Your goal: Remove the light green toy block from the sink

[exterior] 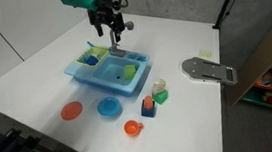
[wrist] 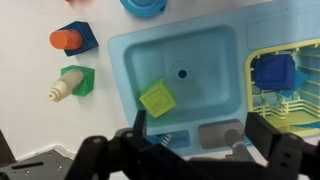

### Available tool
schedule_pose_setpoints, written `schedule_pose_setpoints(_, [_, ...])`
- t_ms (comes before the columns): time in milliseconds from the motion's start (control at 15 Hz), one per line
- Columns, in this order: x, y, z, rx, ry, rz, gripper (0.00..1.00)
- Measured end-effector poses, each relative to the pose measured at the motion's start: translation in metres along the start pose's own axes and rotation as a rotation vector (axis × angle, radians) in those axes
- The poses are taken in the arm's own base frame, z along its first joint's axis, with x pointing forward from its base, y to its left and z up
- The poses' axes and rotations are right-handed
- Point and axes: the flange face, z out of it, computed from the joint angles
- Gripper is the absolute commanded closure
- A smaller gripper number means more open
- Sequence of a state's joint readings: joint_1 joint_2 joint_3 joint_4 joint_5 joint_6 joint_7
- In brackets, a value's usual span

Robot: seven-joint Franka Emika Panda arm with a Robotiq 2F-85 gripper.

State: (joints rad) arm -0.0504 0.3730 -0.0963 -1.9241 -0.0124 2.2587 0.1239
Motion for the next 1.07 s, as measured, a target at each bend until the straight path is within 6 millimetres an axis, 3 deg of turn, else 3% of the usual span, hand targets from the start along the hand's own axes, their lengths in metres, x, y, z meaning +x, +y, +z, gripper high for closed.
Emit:
schedule_pose_setpoints(600, [0.021, 0.018, 0.081, -0.031, -0.059, 0.155, 0.0])
schedule_pose_setpoints(733, [0.023, 0.02, 0.09, -0.026, -0.064, 0.18, 0.0])
schedule_pose_setpoints(1067, [0.026, 0.021, 0.088, -0.017, -0.059, 0.19, 0.0])
